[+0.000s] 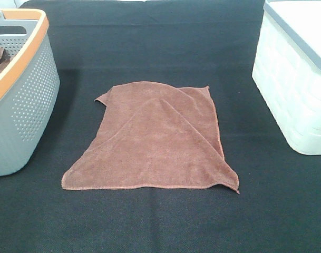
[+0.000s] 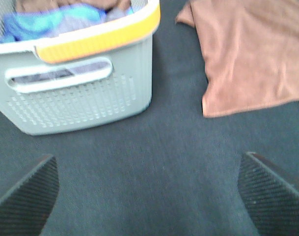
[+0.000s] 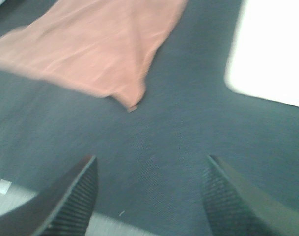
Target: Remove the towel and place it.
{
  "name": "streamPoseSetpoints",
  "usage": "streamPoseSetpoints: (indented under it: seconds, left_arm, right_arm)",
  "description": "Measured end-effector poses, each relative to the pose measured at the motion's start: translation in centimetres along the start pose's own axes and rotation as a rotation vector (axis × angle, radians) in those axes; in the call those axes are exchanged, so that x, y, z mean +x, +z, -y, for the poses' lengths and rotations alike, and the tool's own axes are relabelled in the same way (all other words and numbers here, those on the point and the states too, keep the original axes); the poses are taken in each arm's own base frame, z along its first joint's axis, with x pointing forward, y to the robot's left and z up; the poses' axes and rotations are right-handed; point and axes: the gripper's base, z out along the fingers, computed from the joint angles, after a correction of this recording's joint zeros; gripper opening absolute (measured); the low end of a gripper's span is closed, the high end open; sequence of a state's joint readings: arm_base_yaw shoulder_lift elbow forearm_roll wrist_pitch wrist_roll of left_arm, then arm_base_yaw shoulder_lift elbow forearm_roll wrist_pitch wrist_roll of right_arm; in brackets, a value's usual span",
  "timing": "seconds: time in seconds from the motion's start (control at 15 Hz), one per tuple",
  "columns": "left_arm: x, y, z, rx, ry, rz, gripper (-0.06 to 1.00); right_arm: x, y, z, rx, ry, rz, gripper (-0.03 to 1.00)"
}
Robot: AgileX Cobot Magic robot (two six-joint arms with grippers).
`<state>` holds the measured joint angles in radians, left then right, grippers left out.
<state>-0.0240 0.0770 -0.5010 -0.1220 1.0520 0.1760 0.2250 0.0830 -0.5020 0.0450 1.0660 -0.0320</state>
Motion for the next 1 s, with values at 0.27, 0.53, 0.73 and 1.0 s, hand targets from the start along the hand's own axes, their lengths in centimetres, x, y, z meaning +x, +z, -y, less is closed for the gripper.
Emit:
streamPoseSetpoints:
  seconds: [0.27, 0.53, 0.73, 1.0]
  left_arm:
    - [0.63, -1.08, 0.2, -0.009, 0.008, 0.079, 0.94]
    - [0.64, -1.09, 0.19, 0.003, 0.014, 0.08, 0.94]
    - [0.64, -1.09, 0.19, 0.003, 0.014, 0.08, 0.94]
    - [0.64, -1.09, 0.19, 0.003, 0.014, 0.08, 0.94]
  right_arm:
    - [0.75, -0.9, -0.22, 0.129, 0.089, 0.086, 0.59]
    - [0.8, -0.95, -0.25, 0.127, 0.089, 0.091, 0.59]
    - [0.79, -0.95, -0.28, 0.125, 0.09, 0.091, 0.59]
    - [0.79, -0.95, -0.29, 0.124, 0.091, 0.091, 0.59]
